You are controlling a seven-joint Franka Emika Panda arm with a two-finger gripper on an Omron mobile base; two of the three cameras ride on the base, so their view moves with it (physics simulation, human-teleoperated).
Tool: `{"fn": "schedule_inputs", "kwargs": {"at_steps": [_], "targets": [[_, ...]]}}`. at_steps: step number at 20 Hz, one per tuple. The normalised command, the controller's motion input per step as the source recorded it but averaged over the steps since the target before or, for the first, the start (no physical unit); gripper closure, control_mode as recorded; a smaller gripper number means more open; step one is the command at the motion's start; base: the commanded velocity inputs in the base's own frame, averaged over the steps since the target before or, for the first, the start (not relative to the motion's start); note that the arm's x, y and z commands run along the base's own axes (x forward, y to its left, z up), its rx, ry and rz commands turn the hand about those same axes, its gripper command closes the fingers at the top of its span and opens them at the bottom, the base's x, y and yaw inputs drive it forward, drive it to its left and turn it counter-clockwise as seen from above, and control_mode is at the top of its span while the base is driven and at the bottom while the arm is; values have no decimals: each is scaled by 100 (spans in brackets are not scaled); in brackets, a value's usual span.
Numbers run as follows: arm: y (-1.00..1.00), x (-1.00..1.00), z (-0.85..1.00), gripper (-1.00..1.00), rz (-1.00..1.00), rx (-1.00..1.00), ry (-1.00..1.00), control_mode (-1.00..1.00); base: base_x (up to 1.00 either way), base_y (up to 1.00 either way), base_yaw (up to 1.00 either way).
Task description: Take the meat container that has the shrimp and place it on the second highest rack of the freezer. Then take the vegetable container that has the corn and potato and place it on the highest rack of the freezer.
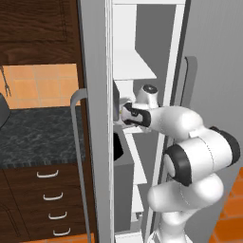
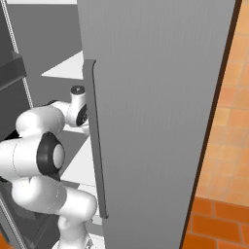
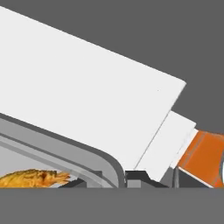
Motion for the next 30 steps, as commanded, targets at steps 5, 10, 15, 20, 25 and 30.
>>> {"fn": "schedule_inputs", "kwargs": {"at_steps": [5,10,15,20,25,30], "targets": [[11,55,-39,100,0,0,0,-100,0,0,0],[23,58,-31,-100,-1,0,0,-100,0,0,0],[4,34,-8,-100,-3,0,-5,-100,0,0,0],[0,-50,27,-100,-1,0,-23,-100,0,0,0],[-24,-95,43,-100,0,0,-23,-100,0,0,0],[-11,-100,72,-100,0,0,-14,-100,0,0,0]]}}
